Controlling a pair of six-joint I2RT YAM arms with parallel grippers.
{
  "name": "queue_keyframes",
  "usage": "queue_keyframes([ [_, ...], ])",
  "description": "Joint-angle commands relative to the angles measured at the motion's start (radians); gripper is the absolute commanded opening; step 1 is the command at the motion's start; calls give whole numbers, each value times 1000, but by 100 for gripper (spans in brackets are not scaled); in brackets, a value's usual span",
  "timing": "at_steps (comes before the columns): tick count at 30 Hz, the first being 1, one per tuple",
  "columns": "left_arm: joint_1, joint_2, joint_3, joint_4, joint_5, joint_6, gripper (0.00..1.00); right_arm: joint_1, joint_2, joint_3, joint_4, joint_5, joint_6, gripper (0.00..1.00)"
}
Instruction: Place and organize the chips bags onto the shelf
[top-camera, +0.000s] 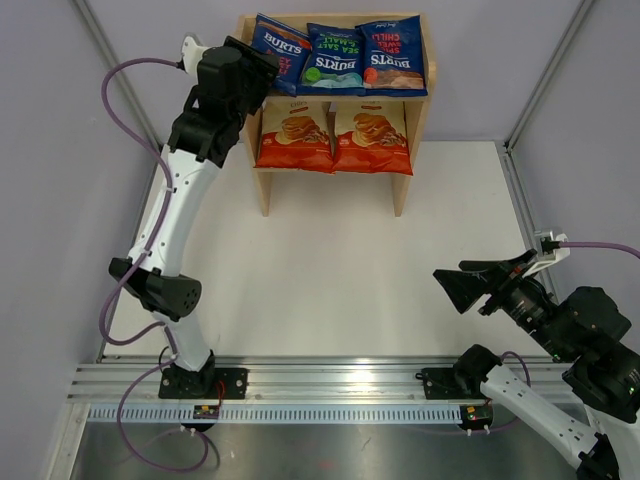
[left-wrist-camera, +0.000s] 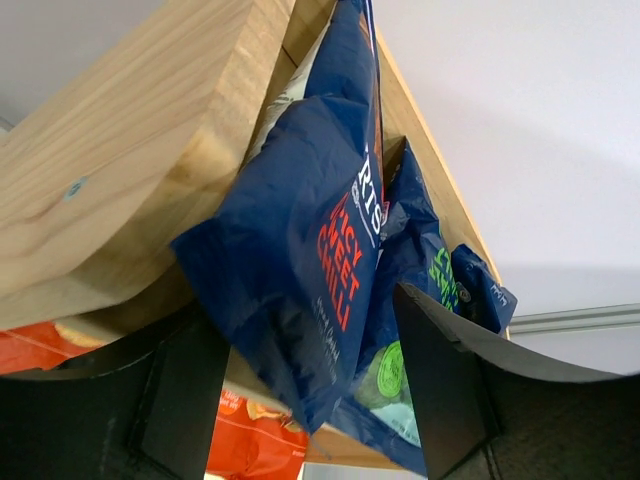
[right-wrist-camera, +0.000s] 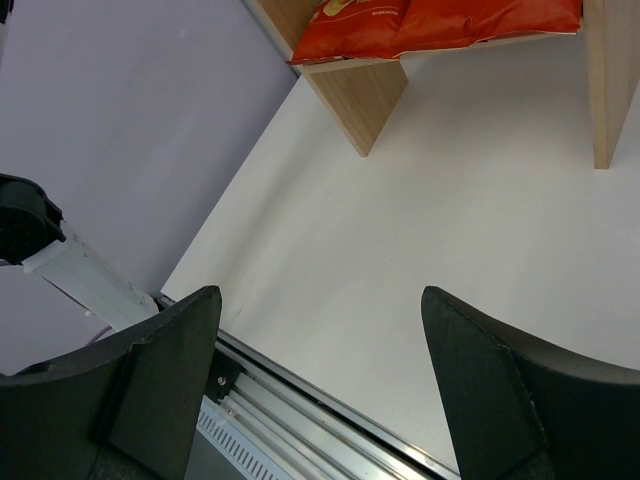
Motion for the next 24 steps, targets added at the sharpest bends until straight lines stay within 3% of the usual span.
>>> queue_keyframes([
  [1,7,-87,-97,-63,-32,53,71,-5,5,19,10,-19,10,89],
  [9,8,-211,-175,-88,-71,160,99,-3,47,14,-2,24,-19,89],
  [13,11,-334,-261,-89,-69,237,99,-3,99,20,-39,96,-45,90],
  [19,14,-489,-421,-149,-12,474,99,-3,194,25,-82,262,-94,93],
  [24,14,-716,-691,-157,14,686,99,-3,257,14,-105,427,-130,98],
])
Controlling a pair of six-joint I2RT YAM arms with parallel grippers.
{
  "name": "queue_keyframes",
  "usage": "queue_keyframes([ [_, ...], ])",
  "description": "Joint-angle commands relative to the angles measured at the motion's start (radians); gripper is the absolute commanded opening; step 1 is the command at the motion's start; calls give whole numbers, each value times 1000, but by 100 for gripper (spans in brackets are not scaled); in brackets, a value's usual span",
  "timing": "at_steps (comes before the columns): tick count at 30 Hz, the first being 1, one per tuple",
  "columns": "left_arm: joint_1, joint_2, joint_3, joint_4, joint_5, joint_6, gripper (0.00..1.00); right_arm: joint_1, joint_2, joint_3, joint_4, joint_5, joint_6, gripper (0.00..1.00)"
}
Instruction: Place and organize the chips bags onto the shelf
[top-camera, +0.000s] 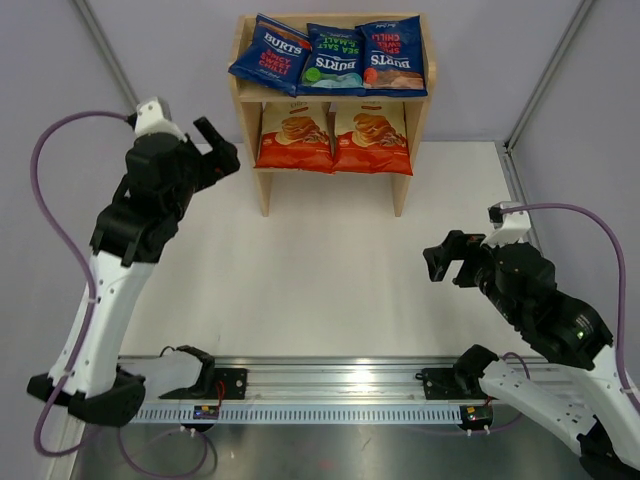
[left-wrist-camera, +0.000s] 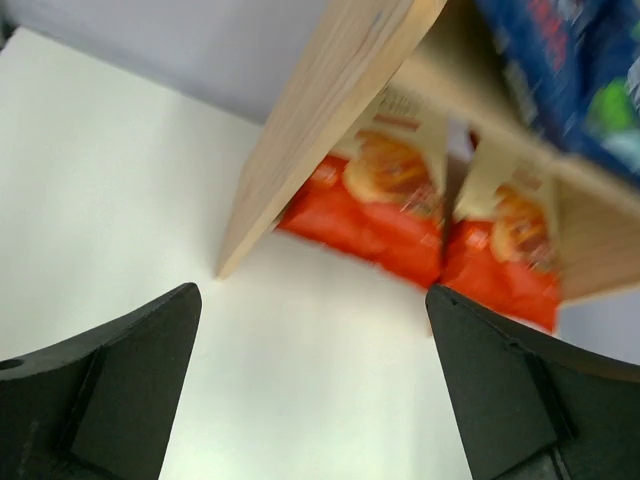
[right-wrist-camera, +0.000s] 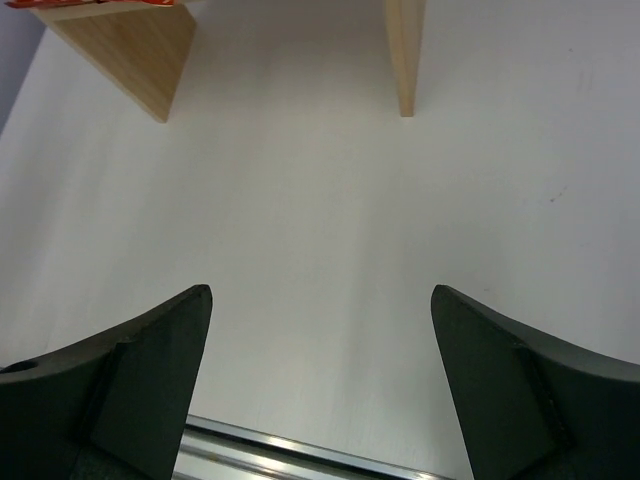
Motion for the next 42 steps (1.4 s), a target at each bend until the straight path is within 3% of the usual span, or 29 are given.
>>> queue_keyframes([
  [1,5,-133,-201,-20,36,208,99,-3,32,11,-23,187,-52,99],
  [5,5,-275,-373,-38,49,342,99,-3,65,-10,-23,273,-69,100],
  [11,5,-440,-525,-75,36,419,99,-3,40,-76,26,327,-118,99],
  [22,5,-798,-942,120,61,430,99,-3,19,-161,81,341,-78,99],
  [28,5,-955,-1008,166,62,431,99,-3,-23,-208,85,346,-78,99],
  [42,5,-955,-1032,195,102,436,99,-3,-98,-216,49,349,-73,99],
])
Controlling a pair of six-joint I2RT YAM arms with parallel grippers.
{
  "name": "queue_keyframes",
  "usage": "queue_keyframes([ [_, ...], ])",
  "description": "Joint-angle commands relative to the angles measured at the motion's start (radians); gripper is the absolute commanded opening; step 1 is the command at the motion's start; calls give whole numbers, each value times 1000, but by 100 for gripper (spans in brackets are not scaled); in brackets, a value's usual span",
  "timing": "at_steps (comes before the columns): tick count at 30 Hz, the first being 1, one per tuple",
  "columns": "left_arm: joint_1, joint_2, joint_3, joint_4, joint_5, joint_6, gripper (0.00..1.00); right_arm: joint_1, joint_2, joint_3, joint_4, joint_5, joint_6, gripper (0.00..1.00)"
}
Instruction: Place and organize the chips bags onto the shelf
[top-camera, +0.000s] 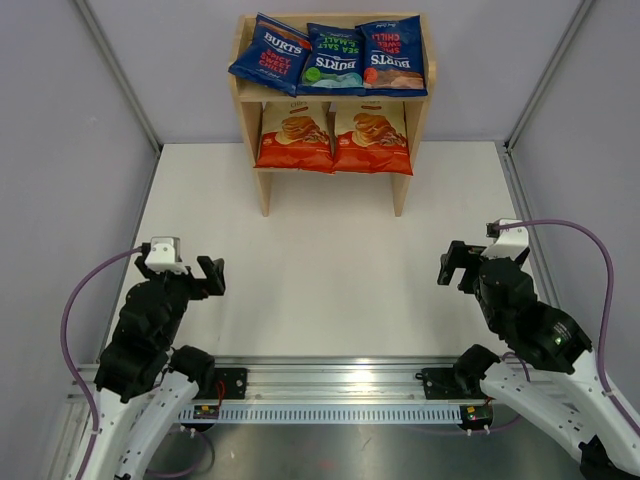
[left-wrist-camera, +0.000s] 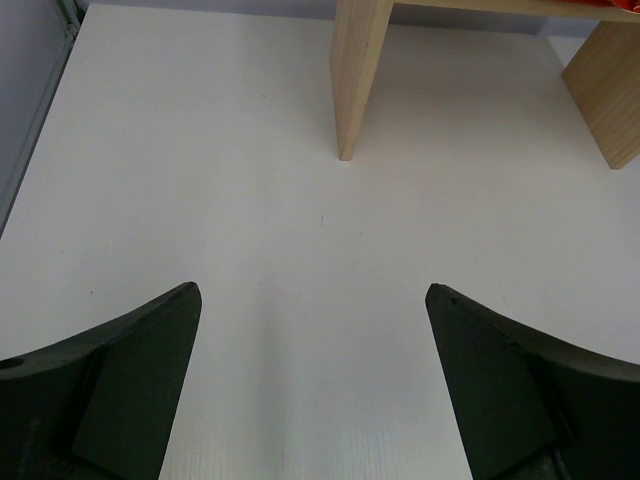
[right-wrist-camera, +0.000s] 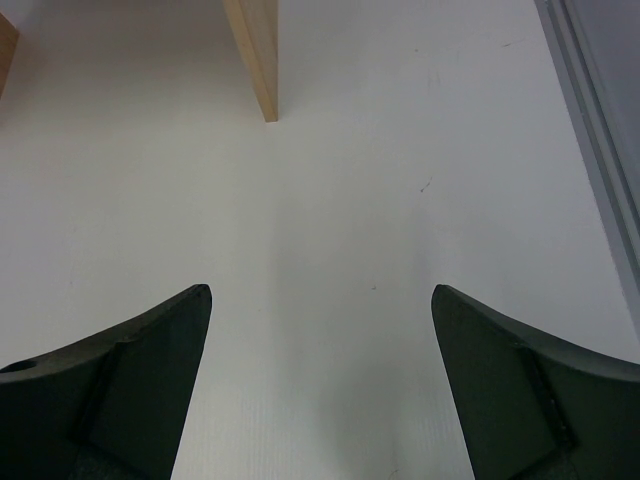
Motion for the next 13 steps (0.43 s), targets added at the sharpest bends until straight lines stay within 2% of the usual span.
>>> queue_keyframes([
  [1,4,7,-3,58,22,20,99,-4,-6,6,7,44,4,99],
  [13,4,5,-3,62,-7,22,99,-3,13,11,27,38,-7,100],
])
